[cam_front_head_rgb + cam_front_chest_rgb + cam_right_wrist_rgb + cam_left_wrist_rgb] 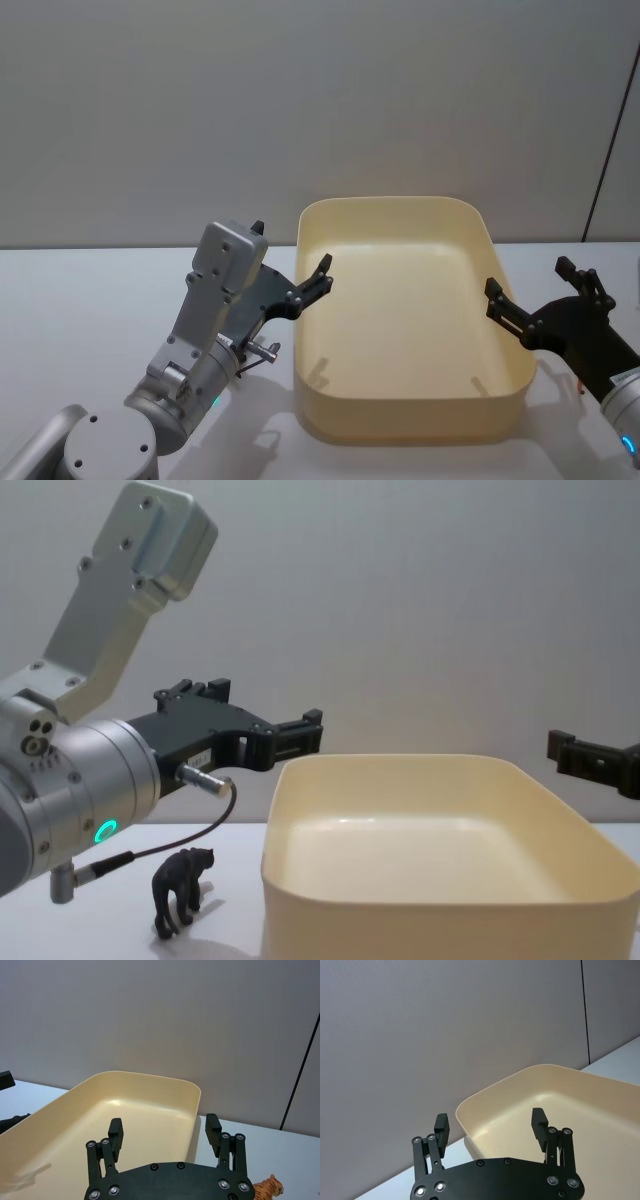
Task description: Pick up the toy alternately with two hands and place it into the central storage box.
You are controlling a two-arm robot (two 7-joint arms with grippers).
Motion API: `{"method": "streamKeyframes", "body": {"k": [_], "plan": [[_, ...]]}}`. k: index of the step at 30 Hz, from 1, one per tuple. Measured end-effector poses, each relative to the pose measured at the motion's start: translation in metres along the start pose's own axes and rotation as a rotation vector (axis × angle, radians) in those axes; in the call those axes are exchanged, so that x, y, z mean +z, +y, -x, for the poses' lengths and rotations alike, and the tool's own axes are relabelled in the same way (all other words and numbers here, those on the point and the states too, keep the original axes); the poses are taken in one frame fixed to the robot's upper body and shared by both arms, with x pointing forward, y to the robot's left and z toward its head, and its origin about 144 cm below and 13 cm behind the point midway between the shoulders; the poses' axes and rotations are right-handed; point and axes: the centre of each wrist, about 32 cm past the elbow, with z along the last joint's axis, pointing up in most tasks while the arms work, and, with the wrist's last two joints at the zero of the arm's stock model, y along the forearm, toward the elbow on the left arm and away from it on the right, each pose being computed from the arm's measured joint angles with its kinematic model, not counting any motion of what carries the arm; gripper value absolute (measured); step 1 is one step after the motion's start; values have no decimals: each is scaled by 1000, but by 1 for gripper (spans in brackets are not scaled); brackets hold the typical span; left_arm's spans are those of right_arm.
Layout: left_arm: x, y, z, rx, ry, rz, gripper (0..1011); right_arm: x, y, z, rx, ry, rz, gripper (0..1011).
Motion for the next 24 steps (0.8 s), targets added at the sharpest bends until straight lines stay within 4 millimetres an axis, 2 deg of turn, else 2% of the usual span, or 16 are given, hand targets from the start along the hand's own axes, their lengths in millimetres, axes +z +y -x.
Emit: {"method": "streamKeyframes", "body": {"k": [24], "plan": [[0,0,0,0,0,0,1001,0,0,0,0,0,0,1001]]}}
